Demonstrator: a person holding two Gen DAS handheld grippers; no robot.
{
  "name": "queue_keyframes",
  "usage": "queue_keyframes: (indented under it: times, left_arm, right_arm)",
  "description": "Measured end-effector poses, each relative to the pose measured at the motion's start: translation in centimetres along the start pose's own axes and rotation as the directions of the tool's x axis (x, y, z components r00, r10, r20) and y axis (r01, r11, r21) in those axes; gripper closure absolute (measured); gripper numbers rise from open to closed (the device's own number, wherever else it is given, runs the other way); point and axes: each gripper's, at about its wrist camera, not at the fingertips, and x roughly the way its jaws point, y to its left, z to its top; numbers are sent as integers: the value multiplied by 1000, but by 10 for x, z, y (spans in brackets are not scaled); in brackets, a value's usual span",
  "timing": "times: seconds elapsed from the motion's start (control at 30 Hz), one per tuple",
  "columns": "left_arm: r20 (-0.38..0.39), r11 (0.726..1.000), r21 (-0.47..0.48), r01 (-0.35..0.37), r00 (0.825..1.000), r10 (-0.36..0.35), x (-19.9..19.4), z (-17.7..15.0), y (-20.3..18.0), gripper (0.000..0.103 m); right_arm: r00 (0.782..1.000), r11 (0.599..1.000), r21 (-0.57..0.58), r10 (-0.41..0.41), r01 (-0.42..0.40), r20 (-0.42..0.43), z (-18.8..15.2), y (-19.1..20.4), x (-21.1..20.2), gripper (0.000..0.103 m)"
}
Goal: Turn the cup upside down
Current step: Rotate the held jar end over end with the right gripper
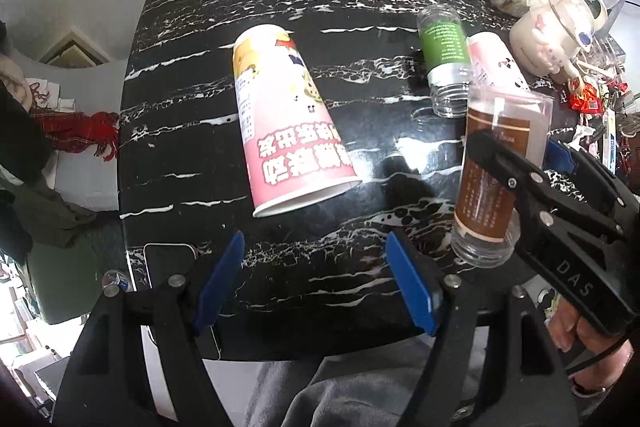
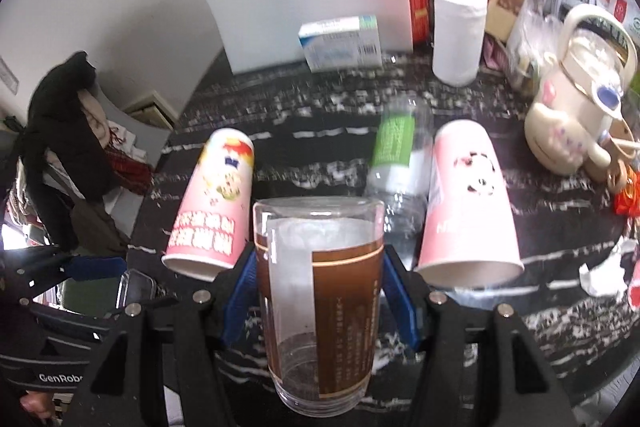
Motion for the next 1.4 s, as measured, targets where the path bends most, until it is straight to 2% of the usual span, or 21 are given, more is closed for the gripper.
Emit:
queue_keyframes:
  times: [0.17, 0.27, 0.37, 0.6, 0.97, 1.23, 1.4]
  left_arm:
    - [21, 1000, -1, -1, 1000, 1, 7, 2, 1, 30]
    - [29, 1000, -8, 2, 1000, -2, 13, 2, 3, 30]
    - [53, 1000, -14, 1, 999, 0, 16, 1, 4, 30]
    - [79, 1000, -19, -1, 997, 3, 25, -6, 1, 30]
    - [99, 999, 39, -4, 995, 0, 39, -18, -16, 30]
    - [105, 997, 76, -32, 994, 24, 40, -25, -26, 30]
    - [111, 995, 88, -39, 993, 29, 39, -28, -30, 30]
  right_arm:
    - [990, 998, -68, 13, -3, 140, -5, 0, 2, 43]
    - [975, 992, -121, 3, 25, 223, -11, 5, 4, 43]
    - [951, 987, -154, 4, 45, 308, -20, 8, 4, 43]
    - [900, 980, -176, -5, 91, 436, -44, 9, 11, 43]
    - [871, 978, -141, -68, 155, 486, -88, 0, 8, 43]
    - [818, 969, -108, -126, 224, 562, -121, -2, -5, 43]
    - [823, 973, -81, -139, 218, 550, -134, -8, -9, 43]
